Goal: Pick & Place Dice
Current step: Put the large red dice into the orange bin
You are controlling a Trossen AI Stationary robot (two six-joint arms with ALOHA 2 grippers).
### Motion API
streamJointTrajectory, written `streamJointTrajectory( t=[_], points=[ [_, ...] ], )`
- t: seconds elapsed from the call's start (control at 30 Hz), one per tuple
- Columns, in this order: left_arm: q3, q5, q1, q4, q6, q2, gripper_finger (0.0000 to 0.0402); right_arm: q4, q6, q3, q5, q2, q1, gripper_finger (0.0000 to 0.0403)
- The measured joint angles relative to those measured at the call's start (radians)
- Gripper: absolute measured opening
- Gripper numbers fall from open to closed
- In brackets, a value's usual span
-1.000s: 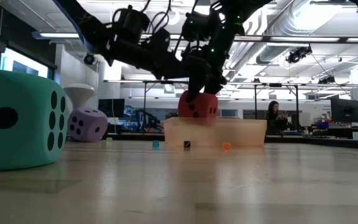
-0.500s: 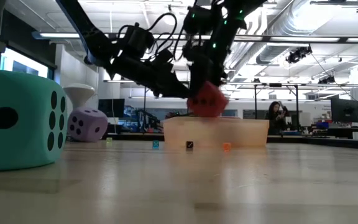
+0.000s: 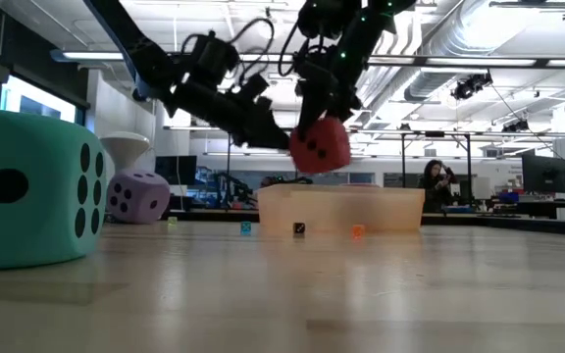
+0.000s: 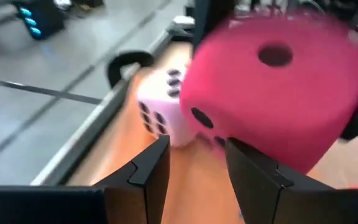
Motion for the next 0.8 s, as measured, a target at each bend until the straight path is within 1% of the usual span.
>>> streamJointTrajectory(
  t=[0.17,0.33,0.6,0.8],
  points=[
    [0.002,-0.007,-0.001,0.016,0.012,-0.060,0.0151,0.006,-0.001,0.000,0.000,0.001,-0.009,0.0400],
    [0.002,0.000,-0.018,0.012,0.007,-0.064,0.0151,0.002,0.025,0.000,-0.032,0.002,-0.013,0.0400],
    [0.002,0.001,-0.038,0.010,0.014,-0.073,0.0151,0.019,0.029,-0.037,-0.031,0.002,-0.019,0.0400],
    [0.002,0.007,-0.038,0.012,0.008,-0.106,0.0151,0.042,0.030,-0.083,-0.030,0.002,-0.019,0.0400]
  ],
)
